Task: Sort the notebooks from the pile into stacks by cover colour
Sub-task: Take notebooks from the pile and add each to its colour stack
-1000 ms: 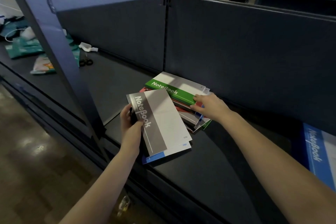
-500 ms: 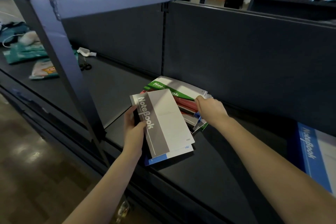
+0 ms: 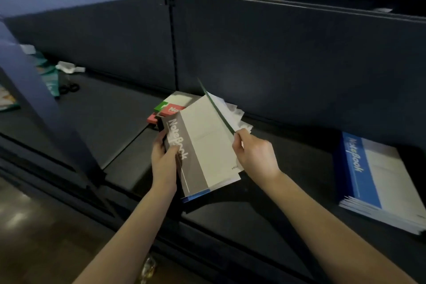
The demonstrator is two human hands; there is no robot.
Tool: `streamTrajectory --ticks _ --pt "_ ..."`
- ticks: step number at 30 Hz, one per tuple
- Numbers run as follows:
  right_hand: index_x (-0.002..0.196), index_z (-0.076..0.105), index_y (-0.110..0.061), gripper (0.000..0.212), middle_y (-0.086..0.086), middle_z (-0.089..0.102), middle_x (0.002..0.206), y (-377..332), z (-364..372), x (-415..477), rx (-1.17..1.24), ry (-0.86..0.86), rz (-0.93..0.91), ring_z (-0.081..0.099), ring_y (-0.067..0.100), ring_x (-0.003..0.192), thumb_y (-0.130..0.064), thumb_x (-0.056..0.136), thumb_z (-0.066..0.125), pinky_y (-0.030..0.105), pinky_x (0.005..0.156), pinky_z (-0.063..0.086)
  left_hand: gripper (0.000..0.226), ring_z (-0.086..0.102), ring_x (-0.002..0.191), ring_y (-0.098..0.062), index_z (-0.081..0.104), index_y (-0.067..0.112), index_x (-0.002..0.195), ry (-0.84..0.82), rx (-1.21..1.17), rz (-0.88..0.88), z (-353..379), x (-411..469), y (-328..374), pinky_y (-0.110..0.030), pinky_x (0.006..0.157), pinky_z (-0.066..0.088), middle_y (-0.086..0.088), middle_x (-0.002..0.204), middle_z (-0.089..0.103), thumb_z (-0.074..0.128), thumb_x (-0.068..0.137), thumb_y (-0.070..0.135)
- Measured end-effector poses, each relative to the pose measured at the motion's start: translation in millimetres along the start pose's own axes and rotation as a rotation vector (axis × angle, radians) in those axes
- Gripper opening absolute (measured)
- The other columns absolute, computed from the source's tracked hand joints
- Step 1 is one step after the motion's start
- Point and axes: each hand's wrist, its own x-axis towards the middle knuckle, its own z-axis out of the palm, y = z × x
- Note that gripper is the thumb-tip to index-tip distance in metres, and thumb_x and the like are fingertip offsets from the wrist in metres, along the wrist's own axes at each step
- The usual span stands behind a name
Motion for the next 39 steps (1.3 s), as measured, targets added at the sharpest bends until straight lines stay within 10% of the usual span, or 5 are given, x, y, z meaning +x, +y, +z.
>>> streamTrajectory --ticks 16,28,36,39 --pt "0.086 0.066 -0.001 0.041 0.007 0.066 0.071 60 -106 -74 -0.001 0.106 0.022 0.062 0.017 0.053 -0.024 0.101 0.035 0.03 0.044 0.049 0.059 0.066 0.099 -0.018 0.045 0.015 0.138 -0.396 -0.06 -0.148 144 -60 -25 -0.03 0.078 0.05 -0.012 0.123 0.063 0.062 0.085 0.034" --pt "0.087 0.071 -0.004 0.019 0.009 0.069 0.112 109 -176 -104 0.162 0.094 -0.044 0.064 0.016 0.109 -0.021 0.088 0.064 0.033 0.102 0.046 0.053 0.059 0.117 -0.021 0.053 0.024 0.134 -0.484 0.054 0.099 229 -115 -11 -0.044 0.099 0.049 -0.005 0.13 0.059 0.051 0.085 0.004" --pt "0.138 0.043 -0.02 0.055 -0.011 0.044 0.14 142 -219 -100 0.443 -0.023 0.602 0.043 -0.008 0.12 -0.032 0.088 0.064 0.014 0.102 0.039 0.055 0.058 0.119 -0.018 0.053 0.025 0.135 -0.505 0.054 0.122 247 -141 -1 -0.044 0.1 0.048 -0.001 0.133 0.058 0.051 0.084 0.006" --pt "0.146 0.029 -0.026 0.073 -0.009 0.042 0.143 162 -232 -107 0.606 -0.047 0.828 0.045 0.006 0.126 -0.04 0.085 0.066 0.028 0.102 0.044 0.054 0.061 0.114 -0.018 0.052 0.028 0.136 -0.51 0.044 0.1 253 -156 -8 -0.038 0.095 0.051 0.0 0.129 0.061 0.048 0.088 0.002"
